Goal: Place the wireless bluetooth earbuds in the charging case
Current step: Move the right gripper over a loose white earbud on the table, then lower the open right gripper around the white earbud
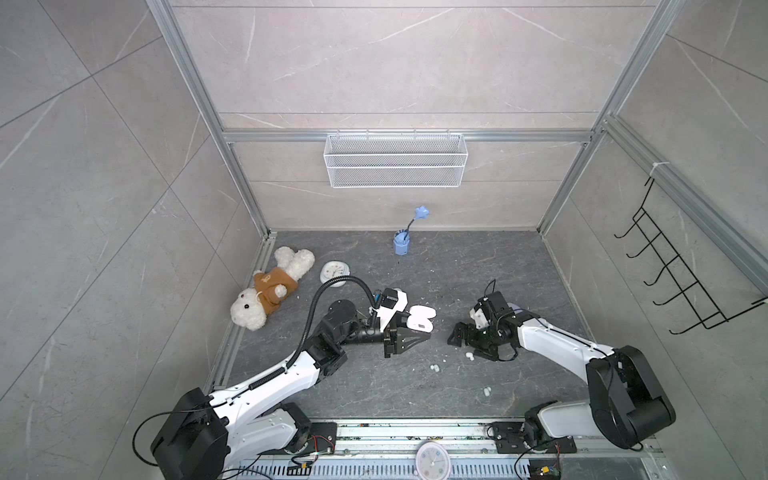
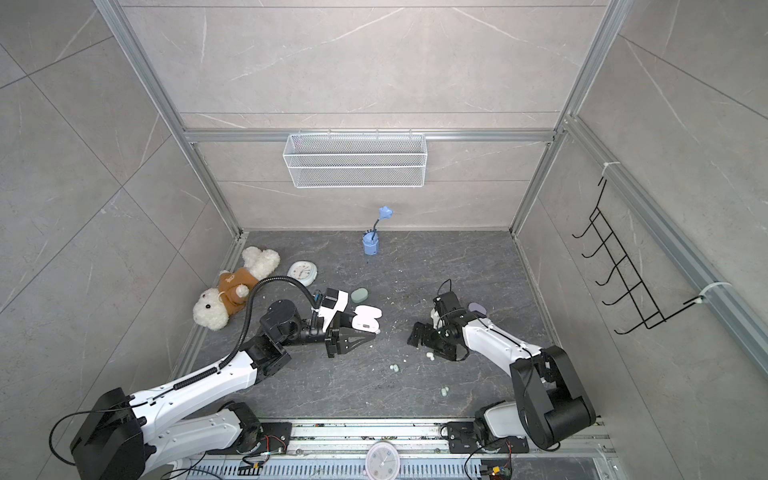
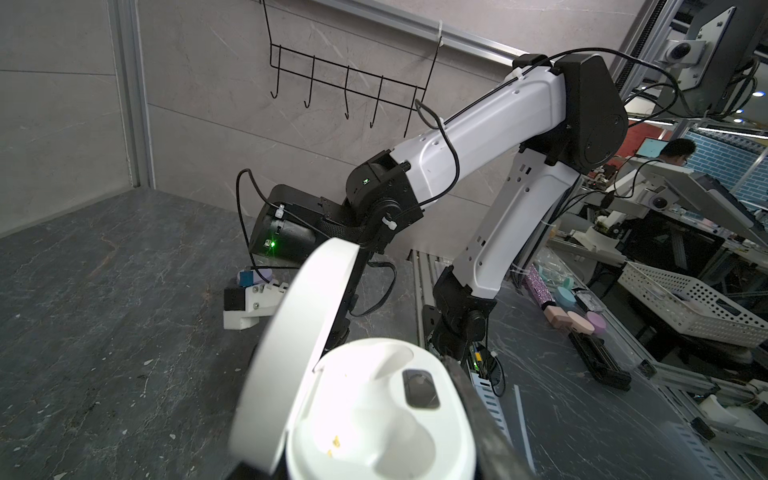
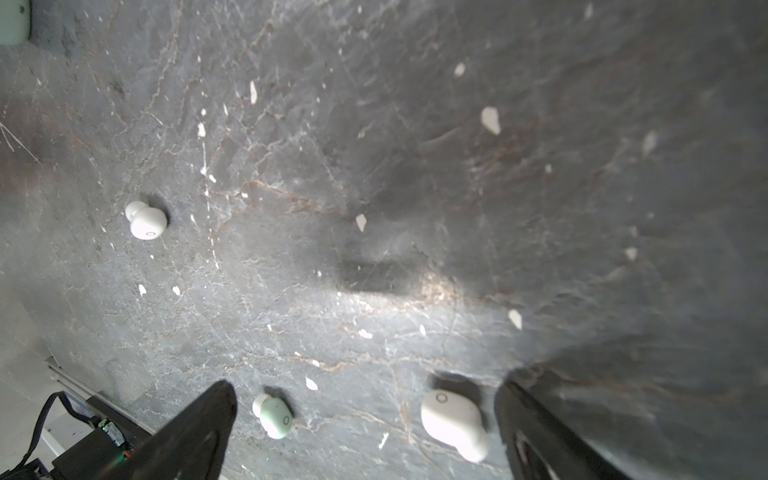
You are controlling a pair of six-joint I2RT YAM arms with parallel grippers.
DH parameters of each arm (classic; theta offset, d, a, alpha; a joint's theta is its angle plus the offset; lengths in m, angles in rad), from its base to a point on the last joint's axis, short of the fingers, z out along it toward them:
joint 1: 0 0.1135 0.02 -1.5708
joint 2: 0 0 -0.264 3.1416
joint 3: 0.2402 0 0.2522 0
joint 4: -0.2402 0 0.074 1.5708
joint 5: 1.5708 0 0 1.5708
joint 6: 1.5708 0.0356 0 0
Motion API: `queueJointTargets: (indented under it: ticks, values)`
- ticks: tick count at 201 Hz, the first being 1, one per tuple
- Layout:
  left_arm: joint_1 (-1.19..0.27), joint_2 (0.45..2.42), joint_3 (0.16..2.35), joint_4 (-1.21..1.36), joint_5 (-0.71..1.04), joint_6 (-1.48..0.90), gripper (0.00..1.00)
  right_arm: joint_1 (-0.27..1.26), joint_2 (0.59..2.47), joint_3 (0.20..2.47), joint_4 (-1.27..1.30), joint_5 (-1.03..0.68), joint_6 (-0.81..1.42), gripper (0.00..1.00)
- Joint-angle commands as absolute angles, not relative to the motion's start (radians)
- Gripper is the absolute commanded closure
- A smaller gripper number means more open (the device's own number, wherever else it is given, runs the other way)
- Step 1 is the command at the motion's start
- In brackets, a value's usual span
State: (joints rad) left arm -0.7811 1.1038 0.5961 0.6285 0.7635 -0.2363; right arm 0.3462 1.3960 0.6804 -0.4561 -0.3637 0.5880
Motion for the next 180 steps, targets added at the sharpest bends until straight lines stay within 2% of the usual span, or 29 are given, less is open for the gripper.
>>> queueJointTargets:
  ticks: [1, 180]
  values:
    - [-0.785, 1.112, 0.638, 0.673, 0.78, -0.256, 0.79, 0.344, 1.378, 0.663, -0.498, -0.379, 0.593, 0.01]
    - [-0.785, 1.129, 0.646, 0.628, 0.774, -0.232, 0.8, 0.419, 1.362, 0.704, -0.527, -0.395, 0.614, 0.01]
